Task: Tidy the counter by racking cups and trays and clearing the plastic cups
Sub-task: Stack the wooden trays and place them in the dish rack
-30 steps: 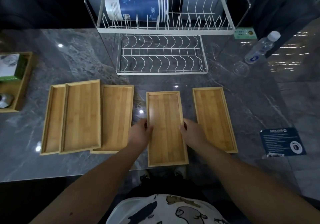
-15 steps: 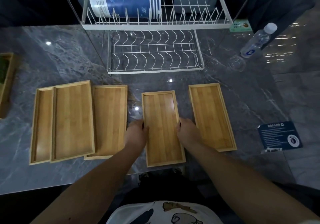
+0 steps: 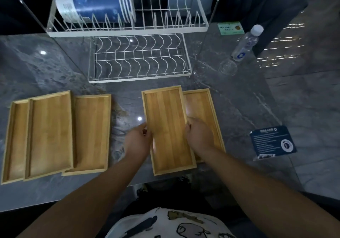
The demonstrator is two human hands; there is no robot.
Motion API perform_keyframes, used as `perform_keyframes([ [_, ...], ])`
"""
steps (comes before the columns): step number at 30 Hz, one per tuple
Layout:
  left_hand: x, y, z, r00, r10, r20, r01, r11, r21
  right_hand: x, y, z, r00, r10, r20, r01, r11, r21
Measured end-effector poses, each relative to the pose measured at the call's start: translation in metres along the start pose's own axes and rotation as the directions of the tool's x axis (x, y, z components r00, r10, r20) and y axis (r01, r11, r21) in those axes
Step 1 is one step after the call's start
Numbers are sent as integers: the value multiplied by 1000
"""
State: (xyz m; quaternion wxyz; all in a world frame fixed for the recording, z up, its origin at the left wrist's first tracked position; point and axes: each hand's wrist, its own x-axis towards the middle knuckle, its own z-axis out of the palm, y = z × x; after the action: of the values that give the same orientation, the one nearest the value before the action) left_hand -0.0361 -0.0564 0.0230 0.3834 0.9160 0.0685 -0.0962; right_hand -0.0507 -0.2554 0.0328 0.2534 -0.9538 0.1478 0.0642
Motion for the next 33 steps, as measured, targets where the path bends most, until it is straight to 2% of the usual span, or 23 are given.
perform_keyframes([
  [8, 11, 76, 64, 992, -65, 111, 59, 997, 51, 31, 75, -50, 998, 38, 59, -36, 999, -24],
  [12, 13, 92, 89, 989, -94, 111, 89, 995, 50, 44, 99, -58, 994, 66, 92, -64, 998, -27],
  [20, 17, 100, 106, 986, -118, 120, 99, 984, 149, 55, 120, -52, 987, 54, 151, -54, 999, 0],
  [33, 14, 96, 106, 987, -146, 62, 138, 984, 111, 54, 121, -47, 990, -8, 139, 9, 1000, -3],
])
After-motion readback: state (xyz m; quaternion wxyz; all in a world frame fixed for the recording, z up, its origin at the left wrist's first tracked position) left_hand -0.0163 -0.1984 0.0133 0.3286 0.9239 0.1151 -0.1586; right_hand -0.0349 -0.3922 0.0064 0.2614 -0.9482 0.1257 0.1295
